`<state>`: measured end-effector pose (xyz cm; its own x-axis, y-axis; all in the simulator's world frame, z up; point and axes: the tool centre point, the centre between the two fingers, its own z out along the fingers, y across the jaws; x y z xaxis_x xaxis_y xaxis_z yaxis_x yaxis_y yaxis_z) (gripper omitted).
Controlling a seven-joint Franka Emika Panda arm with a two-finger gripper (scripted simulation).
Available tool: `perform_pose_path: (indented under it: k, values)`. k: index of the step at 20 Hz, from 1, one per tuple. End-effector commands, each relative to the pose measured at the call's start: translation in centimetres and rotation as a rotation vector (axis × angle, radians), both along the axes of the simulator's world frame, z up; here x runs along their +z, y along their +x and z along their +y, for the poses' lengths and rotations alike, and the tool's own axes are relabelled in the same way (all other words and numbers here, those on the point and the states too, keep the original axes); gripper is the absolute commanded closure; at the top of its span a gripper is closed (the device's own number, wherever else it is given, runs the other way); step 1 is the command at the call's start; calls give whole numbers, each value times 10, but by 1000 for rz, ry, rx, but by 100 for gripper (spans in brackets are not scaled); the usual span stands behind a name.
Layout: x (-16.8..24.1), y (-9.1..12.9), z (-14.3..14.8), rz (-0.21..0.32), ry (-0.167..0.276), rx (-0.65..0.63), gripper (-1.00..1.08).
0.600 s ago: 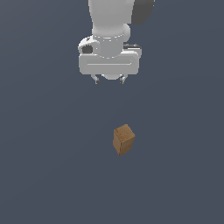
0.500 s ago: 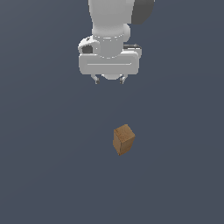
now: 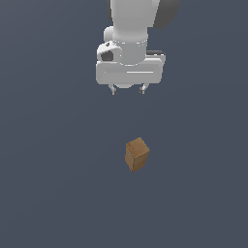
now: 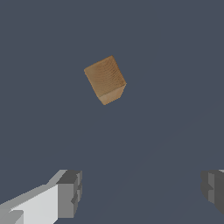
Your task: Pick up the object and move it to a goal position.
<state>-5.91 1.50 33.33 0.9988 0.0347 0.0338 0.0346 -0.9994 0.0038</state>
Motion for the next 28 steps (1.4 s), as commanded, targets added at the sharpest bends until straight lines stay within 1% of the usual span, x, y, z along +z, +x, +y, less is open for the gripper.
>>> perform_pose_path:
  k: [1, 7, 13, 19, 25, 28]
  values:
    - [0, 0, 2, -1, -2, 4, -92]
    - [-3, 5, 2, 0, -2, 16, -92]
    - [-15, 22, 6, 5, -6, 69, -92]
    - [-39, 50, 13, 12, -11, 159, -92]
    - [-77, 85, 23, 22, -12, 279, -92]
    - [-95, 99, 28, 26, -11, 332, -92]
